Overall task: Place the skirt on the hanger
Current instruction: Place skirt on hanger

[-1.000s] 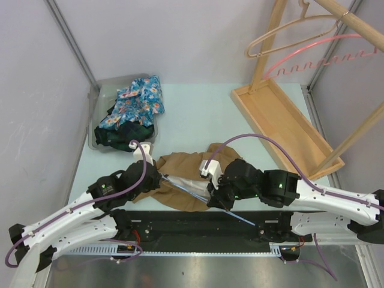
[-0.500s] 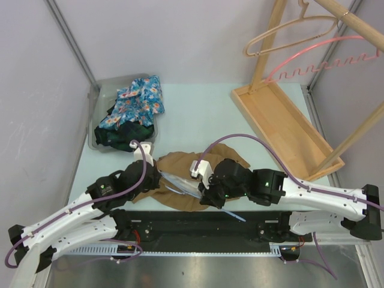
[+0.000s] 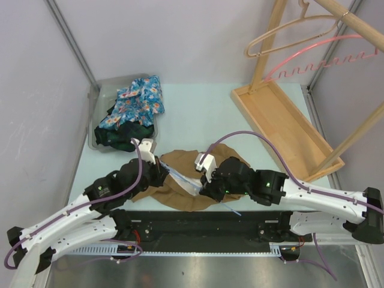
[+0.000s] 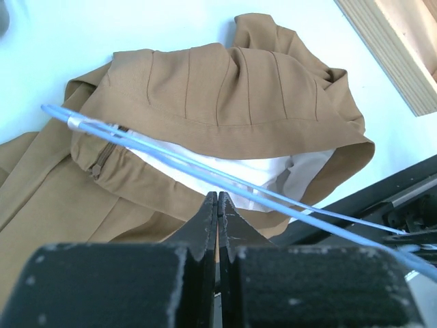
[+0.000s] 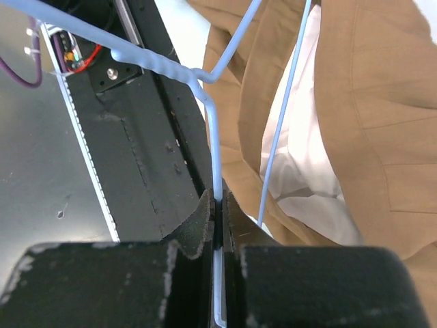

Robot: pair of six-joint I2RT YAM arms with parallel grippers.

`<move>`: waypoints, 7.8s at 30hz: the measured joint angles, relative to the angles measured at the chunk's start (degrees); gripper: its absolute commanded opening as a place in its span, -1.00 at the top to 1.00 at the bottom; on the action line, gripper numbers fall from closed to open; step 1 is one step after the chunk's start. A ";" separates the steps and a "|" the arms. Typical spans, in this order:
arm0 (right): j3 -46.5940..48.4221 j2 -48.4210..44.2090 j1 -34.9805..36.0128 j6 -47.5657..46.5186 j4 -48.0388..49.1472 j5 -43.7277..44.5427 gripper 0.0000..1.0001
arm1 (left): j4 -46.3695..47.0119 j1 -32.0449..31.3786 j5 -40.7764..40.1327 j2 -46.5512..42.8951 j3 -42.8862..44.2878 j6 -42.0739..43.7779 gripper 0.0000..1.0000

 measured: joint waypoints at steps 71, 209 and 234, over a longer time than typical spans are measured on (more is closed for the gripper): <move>-3.82 -6.62 -16.74 11.47 5.79 -25.40 1.00 | 37.97 6.54 -17.99 -4.74 -21.86 7.04 0.56; -3.85 5.01 -18.29 14.45 18.18 -33.81 1.00 | 35.95 28.04 16.57 -17.00 -30.42 0.15 -0.43; 0.17 13.57 -29.33 15.23 20.00 -62.01 1.00 | 9.46 28.09 42.73 -8.00 2.84 24.24 -0.81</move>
